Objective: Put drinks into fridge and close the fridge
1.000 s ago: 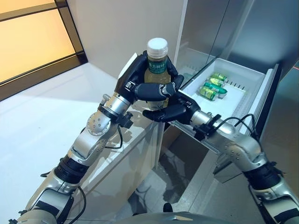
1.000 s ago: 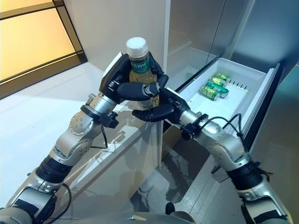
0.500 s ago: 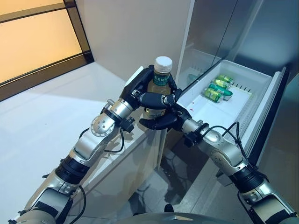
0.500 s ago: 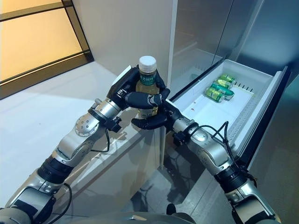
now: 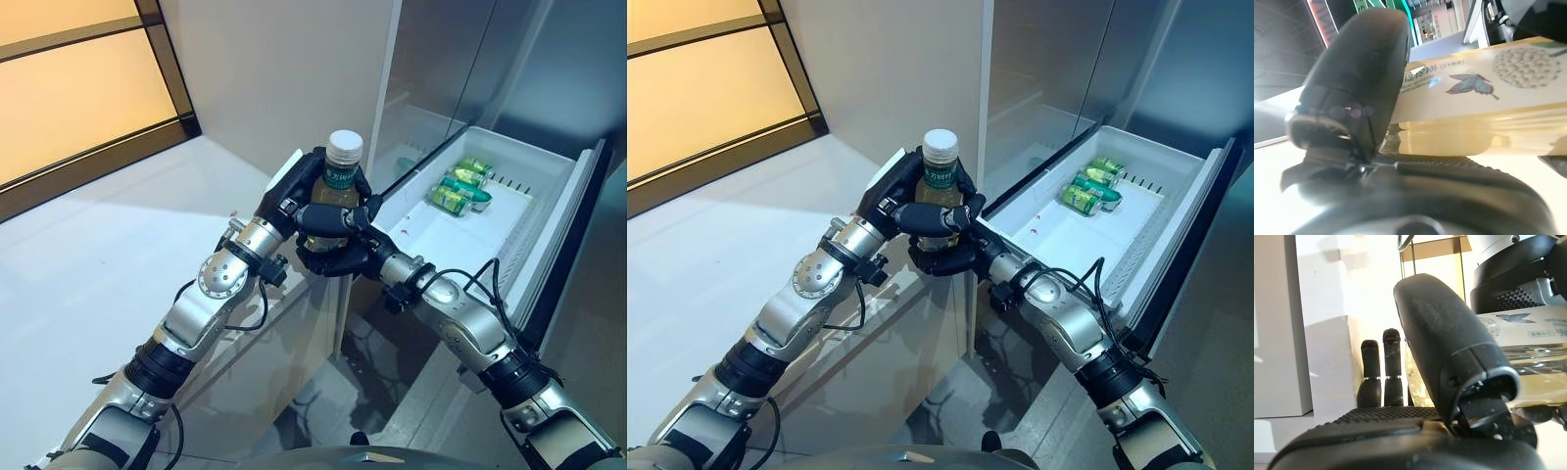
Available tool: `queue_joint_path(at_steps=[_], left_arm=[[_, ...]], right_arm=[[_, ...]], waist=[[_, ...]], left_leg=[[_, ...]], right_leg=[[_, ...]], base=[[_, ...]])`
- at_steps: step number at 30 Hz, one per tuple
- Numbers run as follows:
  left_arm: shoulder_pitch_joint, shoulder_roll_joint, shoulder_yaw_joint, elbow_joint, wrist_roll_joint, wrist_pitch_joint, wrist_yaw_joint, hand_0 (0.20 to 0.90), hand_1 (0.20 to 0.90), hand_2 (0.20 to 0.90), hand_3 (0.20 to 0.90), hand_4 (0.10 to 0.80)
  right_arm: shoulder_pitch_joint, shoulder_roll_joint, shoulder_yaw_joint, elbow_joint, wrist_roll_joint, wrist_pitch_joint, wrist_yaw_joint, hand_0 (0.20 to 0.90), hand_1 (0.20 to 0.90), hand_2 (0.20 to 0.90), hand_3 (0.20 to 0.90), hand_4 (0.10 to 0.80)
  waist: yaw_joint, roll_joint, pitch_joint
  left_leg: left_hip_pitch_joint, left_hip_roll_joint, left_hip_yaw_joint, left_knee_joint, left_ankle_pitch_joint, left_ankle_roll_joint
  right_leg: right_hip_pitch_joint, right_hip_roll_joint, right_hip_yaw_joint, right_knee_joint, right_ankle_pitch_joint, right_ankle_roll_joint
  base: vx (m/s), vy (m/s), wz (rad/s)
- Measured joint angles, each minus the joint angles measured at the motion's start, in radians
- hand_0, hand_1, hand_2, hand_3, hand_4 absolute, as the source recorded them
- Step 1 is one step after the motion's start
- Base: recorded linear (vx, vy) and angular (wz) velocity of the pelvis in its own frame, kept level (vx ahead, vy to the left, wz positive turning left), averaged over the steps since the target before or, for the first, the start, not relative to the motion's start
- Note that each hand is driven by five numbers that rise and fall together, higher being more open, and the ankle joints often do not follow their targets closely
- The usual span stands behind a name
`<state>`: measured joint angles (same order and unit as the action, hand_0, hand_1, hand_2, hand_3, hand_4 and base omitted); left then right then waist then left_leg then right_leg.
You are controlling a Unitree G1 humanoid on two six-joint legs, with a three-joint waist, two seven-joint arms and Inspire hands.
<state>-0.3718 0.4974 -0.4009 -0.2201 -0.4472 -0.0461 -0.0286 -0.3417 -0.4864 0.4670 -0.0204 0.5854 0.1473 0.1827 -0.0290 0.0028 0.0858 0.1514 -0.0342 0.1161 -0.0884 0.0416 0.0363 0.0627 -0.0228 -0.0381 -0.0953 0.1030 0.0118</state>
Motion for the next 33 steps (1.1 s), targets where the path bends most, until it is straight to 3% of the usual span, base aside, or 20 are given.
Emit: queue_joint_path(at_steps=[3, 4, 5, 9, 14, 16, 19, 22, 25, 28, 31, 33], left_arm=[[0.009, -0.012, 0.000, -0.002, 0.016, -0.007, 0.003, 0.300, 0.300, 0.300, 0.200, 0.100], [0.013, -0.015, 0.000, -0.002, 0.016, -0.012, 0.003, 0.556, 0.556, 0.556, 0.499, 0.399], [0.016, -0.015, 0.000, -0.002, 0.017, -0.017, 0.003, 0.900, 0.900, 0.900, 0.900, 0.800], [0.020, -0.023, 0.000, -0.002, -0.003, -0.036, 0.002, 0.900, 0.900, 0.900, 0.900, 0.800], [0.020, -0.047, 0.022, -0.051, -0.072, -0.188, 0.065, 0.900, 0.900, 0.900, 0.900, 0.800], [0.020, -0.072, 0.087, -0.094, -0.070, -0.260, 0.146, 0.900, 0.900, 0.900, 0.900, 0.800], [-0.002, -0.100, 0.246, -0.144, -0.067, -0.391, 0.277, 0.900, 0.900, 0.900, 0.900, 0.800], [-0.058, -0.106, 0.354, -0.202, -0.069, -0.485, 0.353, 0.900, 0.900, 0.900, 0.900, 0.800], [-0.086, -0.106, 0.362, -0.287, -0.070, -0.539, 0.358, 0.900, 0.900, 0.900, 0.900, 0.800], [-0.117, -0.104, 0.338, -0.359, -0.089, -0.537, 0.305, 0.900, 0.900, 0.900, 0.900, 0.800], [-0.126, -0.103, 0.300, -0.395, -0.193, -0.459, 0.197, 0.900, 0.900, 0.900, 0.900, 0.800], [-0.122, -0.105, 0.268, -0.393, -0.317, -0.361, 0.095, 0.900, 0.900, 0.900, 0.900, 0.800]], right_arm=[[0.011, 0.001, -0.001, 0.000, -0.012, -0.018, -0.003, 0.300, 0.300, 0.300, 0.200, 0.100], [0.015, 0.004, -0.001, 0.000, -0.022, -0.027, -0.006, 0.300, 0.300, 0.300, 0.200, 0.100], [0.018, 0.004, -0.001, 0.000, -0.031, -0.032, -0.009, 0.300, 0.300, 0.300, 0.200, 0.100], [0.023, -0.034, -0.019, -0.030, -0.033, -0.016, -0.002, 0.300, 0.300, 0.300, 0.200, 0.100], [0.010, -0.109, -0.132, -0.173, 0.053, 0.078, -0.053, 0.300, 0.300, 0.300, 0.200, 0.100], [0.009, -0.115, -0.187, -0.192, 0.118, 0.098, -0.088, 0.300, 0.300, 0.300, 0.200, 0.100], [0.009, -0.126, -0.195, -0.217, 0.159, 0.126, -0.124, 0.300, 0.300, 0.300, 0.200, 0.100], [0.012, -0.126, -0.213, -0.224, 0.169, 0.144, -0.138, 0.300, 0.300, 0.300, 0.200, 0.100], [0.012, -0.125, -0.218, -0.228, 0.168, 0.156, -0.152, 0.300, 0.300, 0.300, 0.200, 0.100], [0.014, -0.125, -0.218, -0.233, 0.156, 0.161, -0.171, 0.300, 0.300, 0.300, 0.200, 0.100], [0.020, -0.124, -0.218, -0.242, 0.091, 0.161, -0.174, 0.300, 0.300, 0.300, 0.200, 0.100], [0.035, -0.124, -0.218, -0.247, 0.045, 0.142, -0.178, 0.300, 0.300, 0.300, 0.200, 0.100]], waist=[[0.002, 0.001, 0.000], [0.002, 0.001, 0.000], [0.003, 0.001, 0.000], [0.006, 0.001, 0.000], [0.003, 0.000, 0.000], [-0.003, -0.004, 0.002], [-0.014, -0.006, 0.004], [-0.019, -0.023, 0.014], [-0.021, -0.040, 0.016], [-0.021, -0.046, 0.015], [-0.019, -0.045, 0.015], [-0.018, -0.045, 0.015]], left_leg=[[0.000, 0.000, -0.001, 0.000, 0.000, 0.000], [0.000, 0.000, -0.001, 0.000, 0.000, 0.000], [0.000, 0.000, -0.001, 0.000, 0.000, 0.000], [-0.001, 0.000, -0.004, 0.000, 0.001, 0.000], [-0.008, 0.000, -0.010, 0.000, 0.000, 0.000], [-0.008, 0.000, -0.010, 0.000, 0.000, 0.000], [-0.008, 0.001, -0.011, 0.000, 0.000, 0.000], [-0.009, 0.000, -0.021, 0.000, 0.001, -0.002], [-0.011, -0.001, -0.023, -0.001, 0.000, -0.006], [-0.011, -0.003, -0.023, -0.001, 0.000, -0.006], [-0.011, -0.003, -0.025, -0.001, 0.001, -0.007], [-0.011, -0.003, -0.027, 0.000, 0.003, -0.007]], right_leg=[[0.000, 0.000, -0.001, 0.000, 0.000, 0.000], [0.001, 0.000, -0.001, 0.000, 0.000, -0.001], [0.001, 0.000, -0.001, 0.000, 0.001, -0.002], [0.002, -0.001, -0.004, 0.004, 0.001, -0.001], [-0.002, 0.000, -0.007, 0.004, -0.002, 0.002], [-0.003, 0.001, -0.007, 0.004, -0.002, 0.002], [-0.002, 0.001, -0.007, 0.004, -0.002, 0.003], [0.000, 0.000, -0.013, 0.004, -0.003, 0.003], [0.000, -0.002, -0.016, 0.004, -0.003, 0.003], [0.000, -0.004, -0.015, 0.004, -0.002, 0.003], [0.001, -0.003, -0.016, 0.004, -0.002, 0.003], [0.002, -0.003, -0.016, 0.004, -0.002, 0.003]], base=[[0.000, 0.000, 0.00], [0.000, 0.000, 0.00], [-0.027, -0.034, 0.01], [-0.009, -0.056, 0.03], [0.006, -0.031, 0.02], [0.003, -0.016, 0.00], [0.000, 0.000, 0.00], [0.015, -0.017, 0.08], [0.004, -0.004, 0.02], [0.000, 0.000, 0.00], [-0.003, -0.004, 0.01], [-0.009, -0.008, 0.04]])
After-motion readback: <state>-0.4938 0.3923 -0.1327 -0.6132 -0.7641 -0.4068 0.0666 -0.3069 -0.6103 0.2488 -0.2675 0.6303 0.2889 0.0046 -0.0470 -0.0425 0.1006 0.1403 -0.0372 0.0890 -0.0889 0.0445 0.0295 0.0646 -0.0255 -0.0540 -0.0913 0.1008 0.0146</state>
